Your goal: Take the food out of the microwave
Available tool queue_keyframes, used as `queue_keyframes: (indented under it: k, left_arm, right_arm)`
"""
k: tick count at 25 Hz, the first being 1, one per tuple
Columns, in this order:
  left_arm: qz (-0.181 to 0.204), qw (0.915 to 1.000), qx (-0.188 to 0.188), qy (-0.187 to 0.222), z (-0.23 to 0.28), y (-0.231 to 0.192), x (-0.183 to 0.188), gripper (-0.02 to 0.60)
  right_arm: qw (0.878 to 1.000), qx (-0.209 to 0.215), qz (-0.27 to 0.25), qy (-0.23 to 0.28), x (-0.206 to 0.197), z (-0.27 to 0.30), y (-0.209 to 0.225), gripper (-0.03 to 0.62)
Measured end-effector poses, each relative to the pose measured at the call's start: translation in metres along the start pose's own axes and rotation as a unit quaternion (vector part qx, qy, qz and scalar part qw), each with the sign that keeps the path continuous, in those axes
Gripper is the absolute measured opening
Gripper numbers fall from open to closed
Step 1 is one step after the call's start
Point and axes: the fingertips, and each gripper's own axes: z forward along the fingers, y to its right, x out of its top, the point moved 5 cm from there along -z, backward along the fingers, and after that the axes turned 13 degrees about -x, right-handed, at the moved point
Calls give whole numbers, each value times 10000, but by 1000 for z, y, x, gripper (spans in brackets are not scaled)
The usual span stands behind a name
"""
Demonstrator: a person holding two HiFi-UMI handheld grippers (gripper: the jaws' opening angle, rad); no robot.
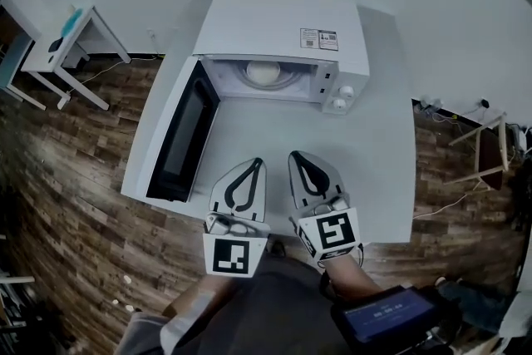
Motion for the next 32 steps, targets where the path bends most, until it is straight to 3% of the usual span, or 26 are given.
queue_keyframes:
  k: [3,10,15,25,32]
  left_arm:
    - [121,9999,-76,-58,19,-18,-7,6]
    - [-414,9990,-164,-94,60,-62,-34,6]
    - [-648,9977,-70,-205,87,-98,-55,6]
    - [-1040,9941,-118,-281,112,-130,-92,6]
    - [-1025,9941,-4,-342,124,-142,-96,6]
  right_arm:
    - [9999,-32,-23,-103,-1,29,5,8]
    - [9991,-119,-149,-372,-4,98,13,8]
    - [9990,51,-192,-409,-13,143,10,8]
    - [9968,149,-298,-733,-41,193,6,9]
    - [9967,177,-343,-719,-49,217,12,9]
